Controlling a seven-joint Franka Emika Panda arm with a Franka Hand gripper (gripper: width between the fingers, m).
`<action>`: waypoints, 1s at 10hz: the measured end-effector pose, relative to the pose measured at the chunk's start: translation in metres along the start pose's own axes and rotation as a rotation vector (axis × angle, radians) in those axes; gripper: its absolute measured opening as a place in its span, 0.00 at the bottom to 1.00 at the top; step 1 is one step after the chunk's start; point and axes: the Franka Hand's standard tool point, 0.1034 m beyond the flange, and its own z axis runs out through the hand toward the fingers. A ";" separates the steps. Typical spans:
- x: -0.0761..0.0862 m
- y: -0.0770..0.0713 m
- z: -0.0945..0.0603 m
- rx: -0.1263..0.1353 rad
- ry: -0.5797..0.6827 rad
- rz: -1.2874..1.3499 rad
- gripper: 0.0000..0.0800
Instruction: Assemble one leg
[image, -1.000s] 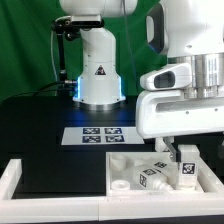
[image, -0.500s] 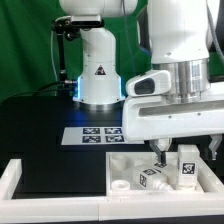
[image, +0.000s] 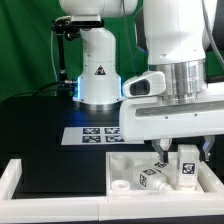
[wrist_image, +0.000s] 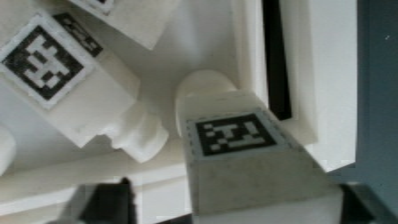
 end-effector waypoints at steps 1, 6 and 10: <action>0.001 0.000 0.000 0.001 0.013 -0.001 0.36; -0.001 -0.009 0.001 0.010 0.165 0.117 0.36; -0.004 -0.016 0.002 0.043 0.170 0.378 0.36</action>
Offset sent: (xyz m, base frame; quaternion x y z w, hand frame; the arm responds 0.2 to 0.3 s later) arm 0.0000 0.0000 0.0000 0.0000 0.1296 0.0000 0.9916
